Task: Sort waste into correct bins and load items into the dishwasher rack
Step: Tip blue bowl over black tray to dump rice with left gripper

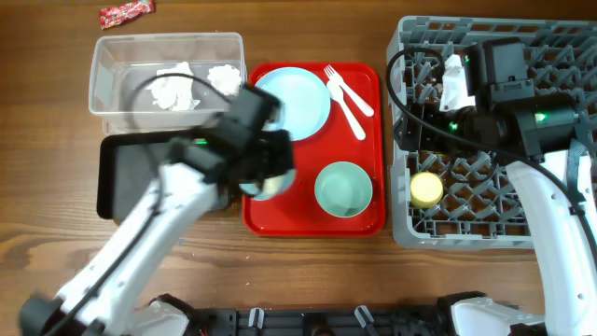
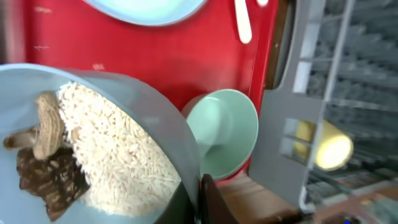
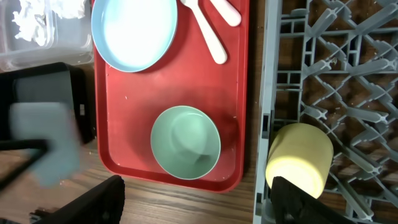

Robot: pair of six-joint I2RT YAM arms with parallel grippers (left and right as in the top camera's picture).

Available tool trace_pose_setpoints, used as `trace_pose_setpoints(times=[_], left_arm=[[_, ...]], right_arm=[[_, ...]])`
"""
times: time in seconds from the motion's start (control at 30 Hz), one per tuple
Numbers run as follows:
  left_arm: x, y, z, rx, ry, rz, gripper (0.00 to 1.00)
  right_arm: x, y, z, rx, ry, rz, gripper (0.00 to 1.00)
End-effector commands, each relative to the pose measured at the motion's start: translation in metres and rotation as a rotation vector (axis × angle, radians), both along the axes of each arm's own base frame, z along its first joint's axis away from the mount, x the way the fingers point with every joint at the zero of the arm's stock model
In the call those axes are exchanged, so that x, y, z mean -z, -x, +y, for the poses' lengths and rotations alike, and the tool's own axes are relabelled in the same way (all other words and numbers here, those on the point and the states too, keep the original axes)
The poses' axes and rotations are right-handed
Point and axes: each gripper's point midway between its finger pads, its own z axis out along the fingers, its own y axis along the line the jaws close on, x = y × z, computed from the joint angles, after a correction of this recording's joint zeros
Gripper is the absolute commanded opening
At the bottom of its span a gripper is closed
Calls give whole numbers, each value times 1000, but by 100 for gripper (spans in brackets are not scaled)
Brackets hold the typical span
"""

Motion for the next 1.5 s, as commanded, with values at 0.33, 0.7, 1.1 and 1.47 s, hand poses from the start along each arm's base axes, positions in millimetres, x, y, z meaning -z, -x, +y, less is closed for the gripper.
trace_pose_setpoints(times=[0.33,0.7,1.1,1.47], left_arm=[[-15,-18,131,62,339,-83,4],[25,-49,172,-69,745,-32,4],[13,-55,210,-278,1000,-27,4],[-2,-56,224,-351,1098,-50,4]], right_arm=[[4,-1,-2,6,15,6,77],[4,-1,-2,5,15,6,77],[4,-1,-2,3,16,5,77],[4,-1,-2,3,17,5,77]])
